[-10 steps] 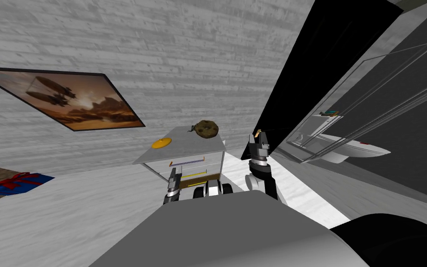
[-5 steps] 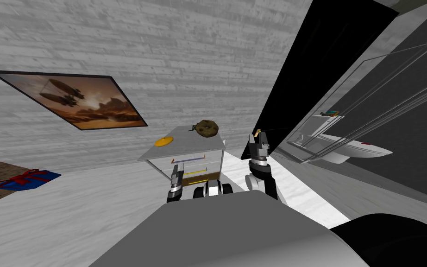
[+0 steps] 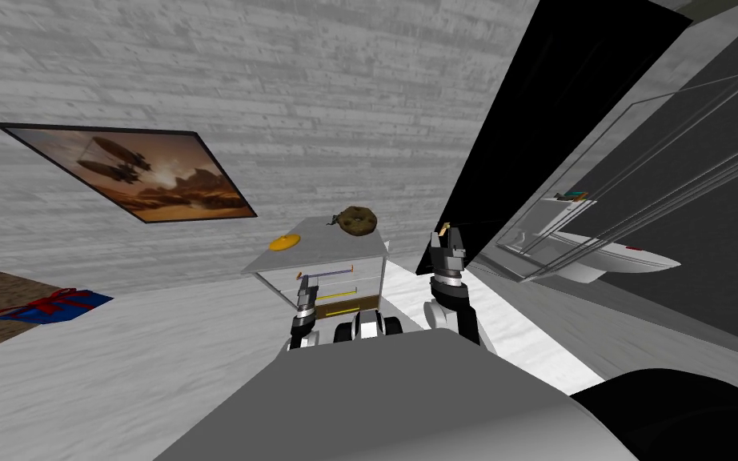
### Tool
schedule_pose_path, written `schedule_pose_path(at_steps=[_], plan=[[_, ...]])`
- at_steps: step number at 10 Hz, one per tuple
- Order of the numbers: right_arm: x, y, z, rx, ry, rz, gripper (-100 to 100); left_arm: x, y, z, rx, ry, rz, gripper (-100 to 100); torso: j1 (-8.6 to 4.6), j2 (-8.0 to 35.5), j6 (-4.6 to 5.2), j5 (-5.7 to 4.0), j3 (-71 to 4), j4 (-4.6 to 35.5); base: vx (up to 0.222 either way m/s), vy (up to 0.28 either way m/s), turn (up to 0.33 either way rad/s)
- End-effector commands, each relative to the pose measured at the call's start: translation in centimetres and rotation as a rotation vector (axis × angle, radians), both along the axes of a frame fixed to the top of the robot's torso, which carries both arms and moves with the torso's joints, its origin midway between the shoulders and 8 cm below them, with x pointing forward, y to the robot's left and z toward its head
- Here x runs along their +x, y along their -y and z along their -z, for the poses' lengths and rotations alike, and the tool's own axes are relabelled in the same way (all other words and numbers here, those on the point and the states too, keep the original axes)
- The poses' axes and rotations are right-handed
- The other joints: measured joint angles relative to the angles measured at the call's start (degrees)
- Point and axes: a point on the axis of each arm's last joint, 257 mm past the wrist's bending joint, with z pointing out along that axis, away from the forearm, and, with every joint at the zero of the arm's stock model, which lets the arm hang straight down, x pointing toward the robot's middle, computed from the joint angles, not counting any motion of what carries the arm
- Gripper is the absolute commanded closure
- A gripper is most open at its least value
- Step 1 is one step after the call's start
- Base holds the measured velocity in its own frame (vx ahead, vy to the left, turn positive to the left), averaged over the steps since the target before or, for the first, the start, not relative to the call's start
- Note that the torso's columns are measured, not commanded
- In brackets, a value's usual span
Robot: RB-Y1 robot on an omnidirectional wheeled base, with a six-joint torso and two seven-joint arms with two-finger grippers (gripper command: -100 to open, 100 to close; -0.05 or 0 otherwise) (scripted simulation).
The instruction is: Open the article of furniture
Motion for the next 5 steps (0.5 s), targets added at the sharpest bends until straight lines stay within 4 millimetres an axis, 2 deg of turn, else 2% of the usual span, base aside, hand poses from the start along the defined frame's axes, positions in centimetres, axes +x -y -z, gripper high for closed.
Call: schedule_pose_path(at_steps=[1,5], plan=[[0.0,0.0,0.0,0.000,0.000,0.000,0,-1.0,0.1,0.5,0.000,-0.001,-0.002,100,0.03,-0.05,0.00,0.01,-0.03,-0.02,0.016,0.008,-0.017],[0.0,0.0,0.0,0.000,0.000,0.000,0,-3.3,0.5,1.6,-0.001,-0.001,-0.006,100,-0.02,0.09,-0.04,-0.05,0.06,0.05,0.031,0.017,-0.012]])
